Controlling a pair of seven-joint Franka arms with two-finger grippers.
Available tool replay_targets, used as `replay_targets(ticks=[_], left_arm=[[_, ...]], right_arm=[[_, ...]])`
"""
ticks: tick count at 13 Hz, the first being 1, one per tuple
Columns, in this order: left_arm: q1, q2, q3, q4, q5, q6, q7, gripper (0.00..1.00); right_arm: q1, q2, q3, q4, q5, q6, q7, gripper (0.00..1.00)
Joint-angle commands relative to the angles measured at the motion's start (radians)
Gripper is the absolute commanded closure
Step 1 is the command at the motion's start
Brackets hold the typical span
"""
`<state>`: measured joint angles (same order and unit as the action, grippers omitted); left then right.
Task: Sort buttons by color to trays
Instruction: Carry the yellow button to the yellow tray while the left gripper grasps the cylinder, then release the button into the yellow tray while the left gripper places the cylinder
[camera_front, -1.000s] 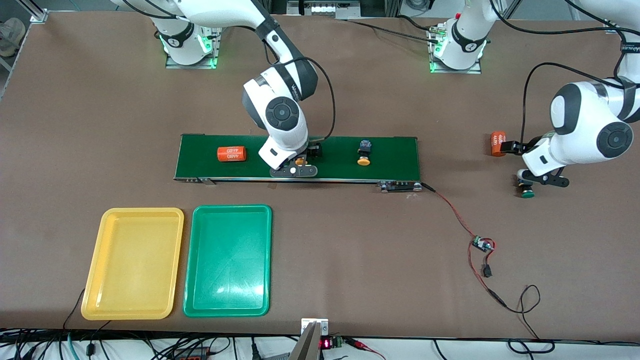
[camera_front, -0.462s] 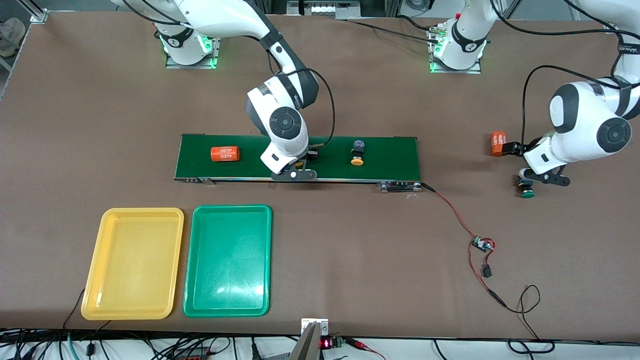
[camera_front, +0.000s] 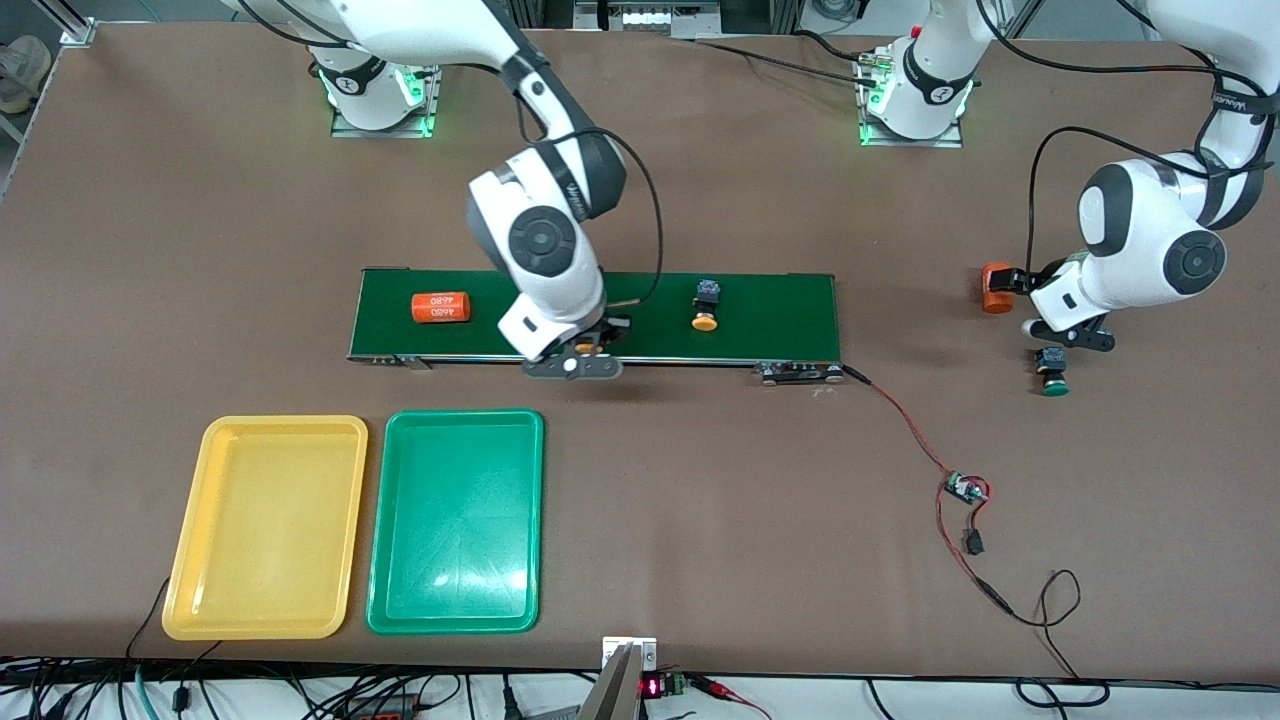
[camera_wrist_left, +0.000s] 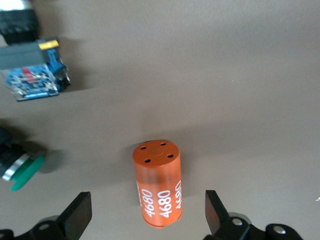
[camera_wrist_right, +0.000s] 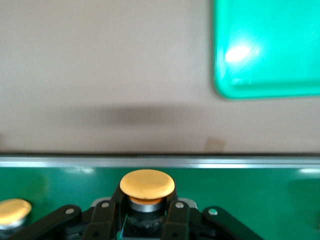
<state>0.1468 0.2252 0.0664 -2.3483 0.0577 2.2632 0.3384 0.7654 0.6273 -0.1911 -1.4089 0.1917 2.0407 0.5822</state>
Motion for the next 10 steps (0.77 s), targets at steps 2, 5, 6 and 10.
replay_targets(ticks=[2, 5, 6, 10], left_arm=[[0.017, 0.008, -0.008, -0.114, 0.005, 0.182, 0.016, 0.00], [0.017, 0.031, -0.014, -0.121, 0.005, 0.184, 0.024, 0.29], [0.017, 0.031, -0.023, -0.120, 0.005, 0.182, 0.046, 0.49], [0.017, -0.009, -0.030, -0.103, 0.005, 0.147, 0.137, 0.84]], right_arm=[[-0.194, 0.014, -0.039, 0.105, -0.011, -0.074, -0.045, 1.00], [-0.337, 0.095, -0.045, 0.125, -0.133, -0.002, -0.312, 1.00], [-0.380, 0.116, -0.045, 0.126, -0.164, 0.040, -0.361, 1.00], [-0.439, 0.207, -0.054, 0.126, -0.270, 0.209, -0.458, 1.00]])
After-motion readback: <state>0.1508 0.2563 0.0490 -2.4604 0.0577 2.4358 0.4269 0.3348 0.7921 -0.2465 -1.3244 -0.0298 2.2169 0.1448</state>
